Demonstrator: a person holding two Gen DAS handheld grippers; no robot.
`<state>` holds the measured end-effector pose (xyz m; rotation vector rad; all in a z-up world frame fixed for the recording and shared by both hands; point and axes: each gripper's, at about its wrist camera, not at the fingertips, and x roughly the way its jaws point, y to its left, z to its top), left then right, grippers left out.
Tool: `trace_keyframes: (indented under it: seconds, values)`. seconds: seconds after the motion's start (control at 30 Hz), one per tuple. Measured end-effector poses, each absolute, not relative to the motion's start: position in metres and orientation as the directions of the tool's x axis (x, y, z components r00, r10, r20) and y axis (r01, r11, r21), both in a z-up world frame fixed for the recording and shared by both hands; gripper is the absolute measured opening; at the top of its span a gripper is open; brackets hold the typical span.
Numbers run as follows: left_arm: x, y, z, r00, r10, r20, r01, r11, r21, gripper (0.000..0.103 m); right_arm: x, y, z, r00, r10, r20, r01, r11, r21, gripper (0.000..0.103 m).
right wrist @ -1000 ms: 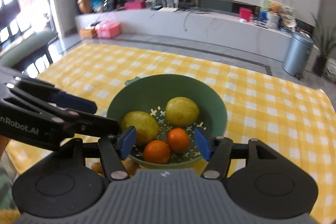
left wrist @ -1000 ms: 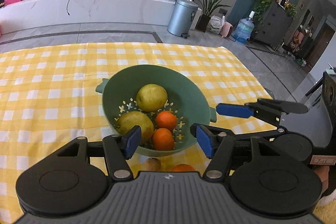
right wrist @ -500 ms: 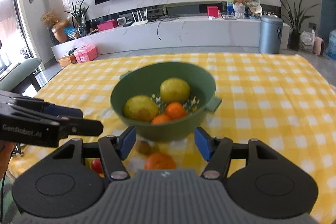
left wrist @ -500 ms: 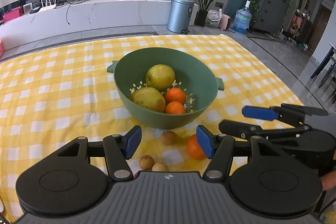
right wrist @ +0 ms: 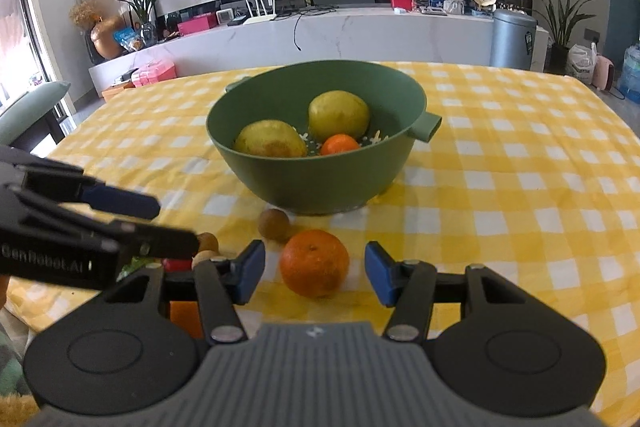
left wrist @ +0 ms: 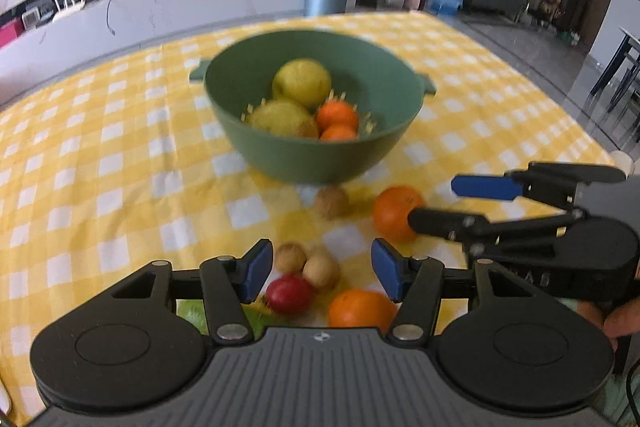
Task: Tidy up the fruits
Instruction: 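Grasp a mandarin with the left tool while the right tool grasps another mandarin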
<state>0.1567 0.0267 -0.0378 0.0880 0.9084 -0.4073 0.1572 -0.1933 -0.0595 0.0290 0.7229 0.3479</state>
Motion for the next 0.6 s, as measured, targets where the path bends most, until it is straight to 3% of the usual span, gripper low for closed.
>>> trace_keyframes:
  seconds: [0.33, 0.6]
  values:
    - [0.147, 0.024, -0.039, 0.445, -0.362, -0.819, 0.472, 0.872, -0.129, 0.066, 0.172, -0.194, -0.072, 0.657, 0.343, -0.671, -0.291, 0.937, 0.193, 0.052]
    - [0.142, 0.01, -0.046, 0.401, -0.348, -0.848, 0.504, 0.856, -0.113, 0.057, 0.172, -0.192, -0.073, 0.64, 0.346, -0.686, -0.292, 0.935, 0.199, 0.05]
